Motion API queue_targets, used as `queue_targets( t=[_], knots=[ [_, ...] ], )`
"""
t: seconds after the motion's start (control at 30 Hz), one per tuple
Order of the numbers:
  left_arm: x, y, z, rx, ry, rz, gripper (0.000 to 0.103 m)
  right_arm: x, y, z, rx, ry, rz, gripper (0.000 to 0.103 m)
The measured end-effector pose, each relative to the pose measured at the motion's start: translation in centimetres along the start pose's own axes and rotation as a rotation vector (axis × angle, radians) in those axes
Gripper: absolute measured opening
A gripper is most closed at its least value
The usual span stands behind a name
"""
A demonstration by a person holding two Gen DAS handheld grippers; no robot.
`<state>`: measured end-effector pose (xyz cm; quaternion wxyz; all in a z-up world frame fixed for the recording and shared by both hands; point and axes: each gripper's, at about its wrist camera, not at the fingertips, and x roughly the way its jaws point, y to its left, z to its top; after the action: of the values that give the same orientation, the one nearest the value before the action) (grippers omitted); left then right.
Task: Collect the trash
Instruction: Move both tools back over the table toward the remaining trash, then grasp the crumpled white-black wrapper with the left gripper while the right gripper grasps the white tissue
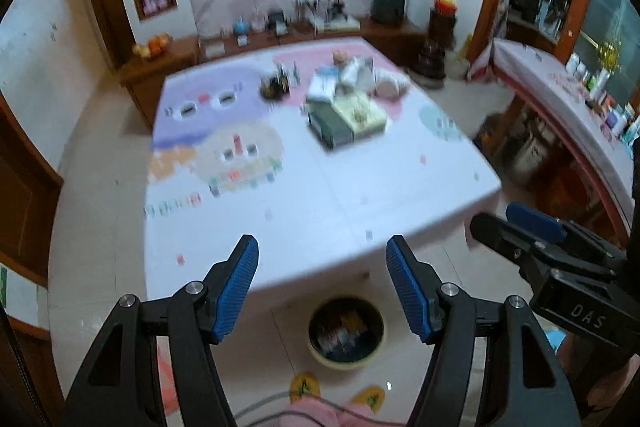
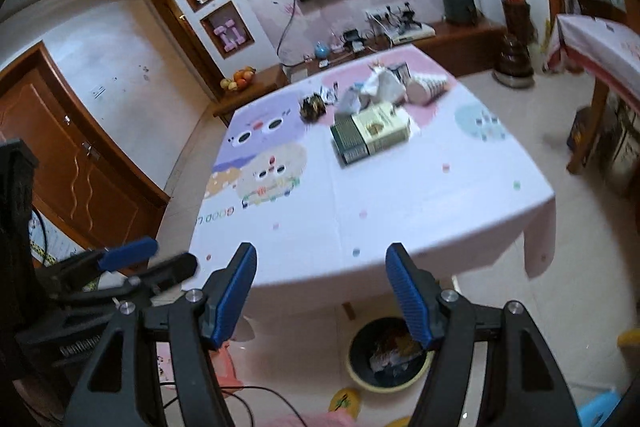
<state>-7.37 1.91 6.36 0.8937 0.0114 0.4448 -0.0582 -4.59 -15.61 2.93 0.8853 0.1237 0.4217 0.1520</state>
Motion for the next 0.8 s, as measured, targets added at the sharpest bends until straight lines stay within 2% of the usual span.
queue_targets(
  t=[0.13, 0.3, 0.43, 0.5, 0.67, 0.8],
  knots=[
    [-1.2, 0.3, 2.3, 0.018, -0.063, 0.023, 0.065, 0.0, 0.0, 2.5, -0.023, -0.017, 0.008, 0.067],
    [-1.1, 1.1, 5.9, 0.030, -0.065, 0.003, 0.065, 0.9, 0.5, 5.6, -0.064, -0.037, 0.008, 0.067],
    [0.0, 1.9, 8.8, 0.049, -0.068, 0.015, 0.066, 2.4, 1.0, 8.4, -0.089, -0.052, -0.005, 0.067],
    [1.3, 2.7, 10.7, 0.047, -0.058, 0.005, 0.071, 3.5, 1.3, 10.2, -0.101, -0.060, -0.014, 0.067],
    [6.3, 5.9, 16.0, 0.003, -0.006, -0.010, 0.073, 6.7, 2.2, 14.6, -0.119, -0.073, -0.046, 0.067],
    [13.0, 9.4, 20.9, -0.051, 0.069, -0.024, 0.073, 10.6, 2.3, 18.4, -0.083, -0.059, -0.067, 0.067]
  ],
)
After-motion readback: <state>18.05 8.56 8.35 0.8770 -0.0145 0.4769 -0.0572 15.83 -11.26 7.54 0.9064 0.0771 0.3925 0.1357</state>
